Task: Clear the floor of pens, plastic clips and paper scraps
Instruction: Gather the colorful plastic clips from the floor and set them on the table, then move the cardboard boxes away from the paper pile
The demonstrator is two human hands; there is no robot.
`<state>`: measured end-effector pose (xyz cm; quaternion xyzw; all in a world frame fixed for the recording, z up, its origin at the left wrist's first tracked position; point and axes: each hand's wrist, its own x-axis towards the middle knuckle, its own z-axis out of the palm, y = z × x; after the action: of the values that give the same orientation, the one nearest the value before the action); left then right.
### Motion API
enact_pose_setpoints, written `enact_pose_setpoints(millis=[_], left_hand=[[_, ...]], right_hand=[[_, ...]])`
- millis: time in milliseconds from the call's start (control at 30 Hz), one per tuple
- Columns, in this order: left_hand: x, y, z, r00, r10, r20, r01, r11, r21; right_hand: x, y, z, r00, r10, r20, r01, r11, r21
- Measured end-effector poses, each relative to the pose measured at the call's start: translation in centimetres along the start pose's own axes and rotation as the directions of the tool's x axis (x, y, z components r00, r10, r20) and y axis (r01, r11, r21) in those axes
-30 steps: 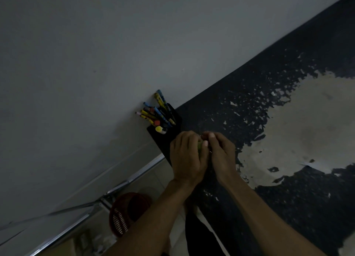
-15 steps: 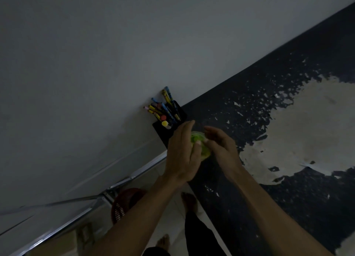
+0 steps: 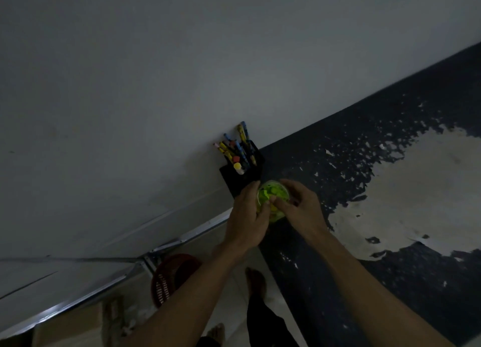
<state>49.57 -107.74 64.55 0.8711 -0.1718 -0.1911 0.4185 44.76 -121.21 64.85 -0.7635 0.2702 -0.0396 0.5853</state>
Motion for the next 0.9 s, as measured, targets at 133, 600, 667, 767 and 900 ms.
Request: enact_pose_setpoints(millis=[133,600,667,767,900], left_hand=[[-0.8,0.3,-1.5,0.992,0.028,-0.12,-0.033,0.999,-0.038],[-13.0,-3.5,-12.1,0.748,0.081,-0.659,-0.066,0.997,0.048],[-17.0,-5.1,-13.5,0.695,0.036,-0.718,-0.014,0.999,0.036],[-23.7,-7.7,-15.1,0.612,0.004,-0.791,0.038,0.999,0.034],[-33.1,-11.0,-16.0,0.519,-0.1,-0.849,0.147,0.989,-0.027]], right_hand=[[-0.6,-1.5,-0.3,0.991,-0.066,-0.119,0.048,0.988,-0.149],[-8.5,-9.0,8.5,0.809,-0.557,0.189,0.582,0.714,-0.389],[-11.4,-9.4,11.4,0.782,-0.563,0.268,0.623,0.697,-0.354],[-16.4,-9.5,15.4,0.721,-0.577,0.383,0.689,0.658,-0.305],[-23.9,-8.8,19.9,0.631,-0.56,0.537,0.741,0.639,-0.205]])
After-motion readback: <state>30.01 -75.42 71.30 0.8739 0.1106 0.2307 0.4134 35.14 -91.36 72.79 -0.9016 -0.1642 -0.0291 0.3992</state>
